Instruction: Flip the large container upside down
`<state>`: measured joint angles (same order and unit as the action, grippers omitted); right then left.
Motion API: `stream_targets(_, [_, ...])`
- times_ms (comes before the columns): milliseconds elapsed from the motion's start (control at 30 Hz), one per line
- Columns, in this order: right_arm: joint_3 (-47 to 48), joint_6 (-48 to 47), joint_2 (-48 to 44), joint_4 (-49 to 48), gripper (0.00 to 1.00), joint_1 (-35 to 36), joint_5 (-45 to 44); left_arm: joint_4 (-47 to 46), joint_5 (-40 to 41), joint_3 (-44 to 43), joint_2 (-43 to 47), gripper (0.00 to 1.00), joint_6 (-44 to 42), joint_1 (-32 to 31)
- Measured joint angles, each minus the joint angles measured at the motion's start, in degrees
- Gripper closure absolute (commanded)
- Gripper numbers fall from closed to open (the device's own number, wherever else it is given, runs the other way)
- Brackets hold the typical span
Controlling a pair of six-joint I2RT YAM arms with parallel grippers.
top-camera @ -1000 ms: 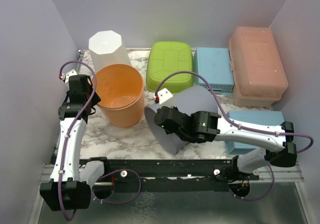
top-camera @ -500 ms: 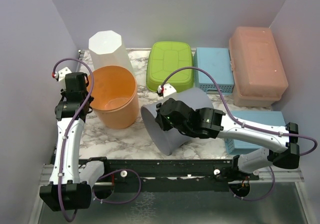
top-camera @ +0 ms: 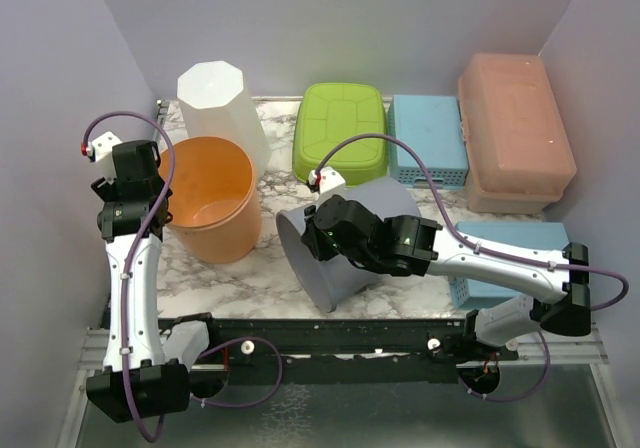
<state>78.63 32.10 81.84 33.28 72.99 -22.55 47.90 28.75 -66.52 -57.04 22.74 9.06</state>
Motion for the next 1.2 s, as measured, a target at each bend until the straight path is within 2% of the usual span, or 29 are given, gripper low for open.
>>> stream_targets(100, [0.02,0.0,0.42,-0.94,0.77,-0.04,0.42,0.59,-0.28,-1.16,0.13,0.2,-0.33,0.09])
stream_targets(167, [0.37,0.02,0.98,-1.14,0.73,-0.09,0.39,1.6,-1.09,-2.86,0.17,0.18,-0.61,0.11])
stream_targets(267, [1.36,-0.2,2.05,-1.18,0.72,-0.2,0.35,1.75,-2.54,-5.42,0.61,0.17,-0.68,0.11])
stream_targets(367, [2.21,-0.79,2.97,-1.11,0.81,-0.33,0.31,1.73,-4.7,-7.82,1.86,0.17,-0.63,0.11])
stream_targets(467, [3.04,-1.49,3.82,-0.66,0.98,-0.35,-0.42,1.7,-7.02,-9.31,2.97,0.18,-0.35,0.11])
stream_targets(767, [7.32,-2.12,6.03,3.15,0.99,-0.2,-4.48,1.6,-13.2,-9.6,3.54,0.19,0.59,0.11])
stream_targets(1033, [16.52,-2.99,10.91,17.14,0.99,2.82,-17.07,1.46,-15.96,-9.6,3.52,0.2,1.2,0.11])
stream_targets(1200, [22.77,-1.22,17.57,25.81,0.99,8.15,-27.67,1.11,-16.98,-9.42,3.54,0.2,1.55,0.11])
